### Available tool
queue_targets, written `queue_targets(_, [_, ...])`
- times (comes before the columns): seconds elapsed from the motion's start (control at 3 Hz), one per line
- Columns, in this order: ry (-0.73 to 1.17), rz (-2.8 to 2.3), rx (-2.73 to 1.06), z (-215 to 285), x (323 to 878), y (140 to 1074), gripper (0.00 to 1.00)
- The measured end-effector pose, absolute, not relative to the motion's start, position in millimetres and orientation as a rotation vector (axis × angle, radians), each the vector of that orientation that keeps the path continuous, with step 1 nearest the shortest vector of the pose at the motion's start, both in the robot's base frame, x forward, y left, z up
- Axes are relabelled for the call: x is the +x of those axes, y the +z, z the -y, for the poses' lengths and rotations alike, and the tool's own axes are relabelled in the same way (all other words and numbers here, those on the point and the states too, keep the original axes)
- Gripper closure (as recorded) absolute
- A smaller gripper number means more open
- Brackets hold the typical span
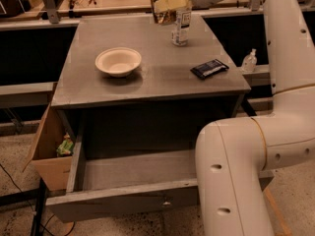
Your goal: Place orange can into top drawer
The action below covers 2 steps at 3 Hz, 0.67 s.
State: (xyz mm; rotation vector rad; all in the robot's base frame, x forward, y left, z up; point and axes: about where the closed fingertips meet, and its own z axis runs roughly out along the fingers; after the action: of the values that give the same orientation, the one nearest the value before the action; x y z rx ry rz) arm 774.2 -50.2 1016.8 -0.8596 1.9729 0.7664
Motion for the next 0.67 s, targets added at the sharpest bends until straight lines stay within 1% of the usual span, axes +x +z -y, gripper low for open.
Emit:
queue_targets(0.33, [0.843,-2.058,-0.855,46,755,1017,1.0])
queue_targets(0.67, [0.927,-2.23,-0.843,45,729,999,1.0])
